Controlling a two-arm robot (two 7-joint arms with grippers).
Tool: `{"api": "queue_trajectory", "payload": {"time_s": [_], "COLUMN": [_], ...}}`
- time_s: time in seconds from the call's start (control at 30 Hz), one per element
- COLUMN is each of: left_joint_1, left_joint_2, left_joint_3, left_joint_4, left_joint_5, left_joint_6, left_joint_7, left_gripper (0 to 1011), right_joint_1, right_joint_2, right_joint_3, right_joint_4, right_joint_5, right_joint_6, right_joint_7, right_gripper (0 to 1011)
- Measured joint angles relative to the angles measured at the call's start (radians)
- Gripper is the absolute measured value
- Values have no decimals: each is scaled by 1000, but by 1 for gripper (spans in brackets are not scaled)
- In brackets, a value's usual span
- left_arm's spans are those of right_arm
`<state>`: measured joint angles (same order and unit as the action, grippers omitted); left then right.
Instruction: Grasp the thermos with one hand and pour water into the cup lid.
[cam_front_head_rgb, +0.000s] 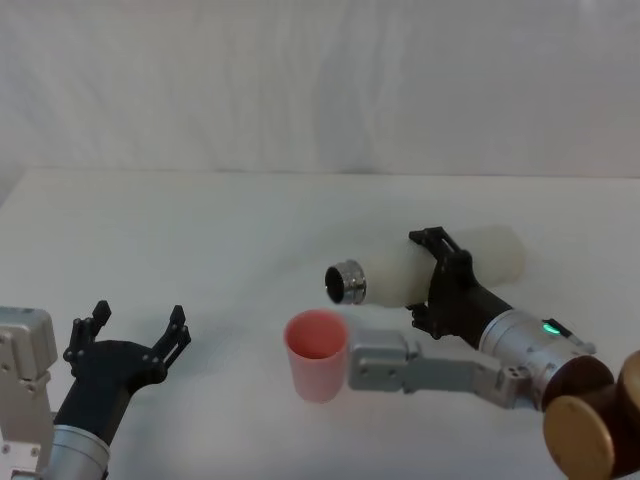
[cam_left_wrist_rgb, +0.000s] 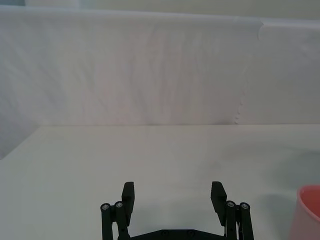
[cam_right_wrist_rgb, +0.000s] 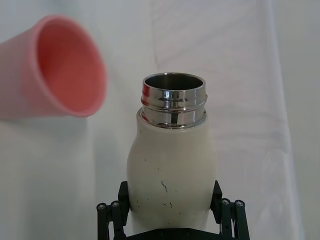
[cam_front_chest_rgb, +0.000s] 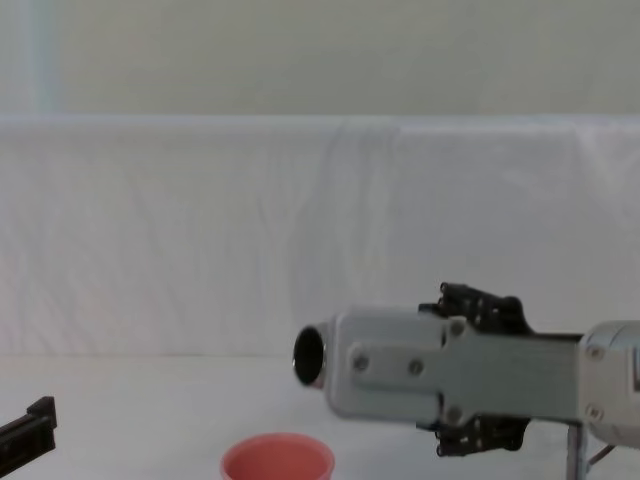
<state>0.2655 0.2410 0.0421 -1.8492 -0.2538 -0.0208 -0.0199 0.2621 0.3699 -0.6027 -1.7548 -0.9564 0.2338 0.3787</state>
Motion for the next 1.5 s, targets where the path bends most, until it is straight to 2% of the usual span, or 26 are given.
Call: {"api": "queue_trajectory", "payload": {"time_s": [0.23, 0.4, 0.5, 0.57, 0.67, 0.77, 0.8, 0.9, 1.1, 1.5], "left_joint_1": [0, 0, 0, 0, 0, 0, 0, 0, 0, 0], "left_joint_2": [0, 0, 0, 0, 0, 0, 0, 0, 0, 0], "left_joint_3": [0, 0, 0, 0, 0, 0, 0, 0, 0, 0], "left_joint_4": [0, 0, 0, 0, 0, 0, 0, 0, 0, 0], "left_joint_5": [0, 0, 0, 0, 0, 0, 0, 0, 0, 0], "left_joint_6": [0, 0, 0, 0, 0, 0, 0, 0, 0, 0], "left_joint_7": [0, 0, 0, 0, 0, 0, 0, 0, 0, 0], "left_gripper": [1001, 1001, 1001, 1001, 1001, 1001, 1001, 1001, 1001, 1001], "right_joint_1": [-42, -65, -84, -88, -103, -118, -118, -125, -123, -94], "right_joint_2": [-22, -35, -54, -59, -82, -119, -119, -163, -209, -279], "right_joint_3": [75, 117, 154, 165, 202, 251, 251, 294, 320, 323], "right_joint_4": [-28, -34, -36, -36, -36, -36, -36, -28, -5, 75], "right_joint_5": [124, 188, 250, 267, 335, 428, 428, 521, 614, 763], "right_joint_6": [-12, -16, -21, -23, -28, -32, -32, -34, -34, -39], "right_joint_7": [-28, -46, -64, -67, -76, -85, -85, -102, -112, -109], "right_gripper": [957, 957, 957, 957, 957, 957, 957, 957, 957, 957]}}
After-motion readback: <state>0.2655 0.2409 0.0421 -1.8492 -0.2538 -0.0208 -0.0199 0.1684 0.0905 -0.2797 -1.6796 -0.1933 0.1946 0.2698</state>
